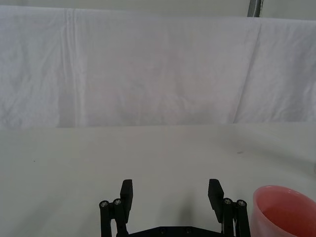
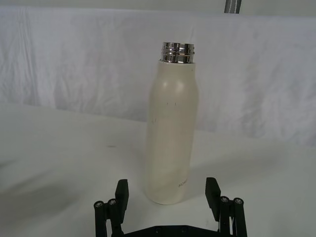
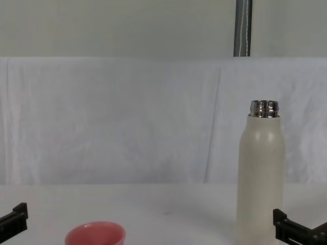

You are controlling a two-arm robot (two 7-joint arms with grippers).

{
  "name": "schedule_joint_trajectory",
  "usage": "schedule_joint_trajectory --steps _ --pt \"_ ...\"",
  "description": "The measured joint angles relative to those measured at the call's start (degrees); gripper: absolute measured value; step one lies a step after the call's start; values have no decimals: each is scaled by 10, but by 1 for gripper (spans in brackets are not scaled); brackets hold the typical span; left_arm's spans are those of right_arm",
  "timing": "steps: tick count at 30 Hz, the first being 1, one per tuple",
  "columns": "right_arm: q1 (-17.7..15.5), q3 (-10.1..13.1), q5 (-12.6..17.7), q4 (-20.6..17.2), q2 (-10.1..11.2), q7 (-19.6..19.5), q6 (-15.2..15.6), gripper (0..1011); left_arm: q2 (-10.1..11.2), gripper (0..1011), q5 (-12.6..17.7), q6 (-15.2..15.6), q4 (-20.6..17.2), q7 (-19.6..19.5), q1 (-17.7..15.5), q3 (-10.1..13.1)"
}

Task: Grasp the thermos with one hand and pour water into the cup lid.

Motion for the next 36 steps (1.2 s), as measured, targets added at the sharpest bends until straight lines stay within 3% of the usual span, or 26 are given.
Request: schedule_joint_trajectory --steps 36 --pt "0 0 0 0 0 0 0 1003 0 1001 0 0 0 0 0 0"
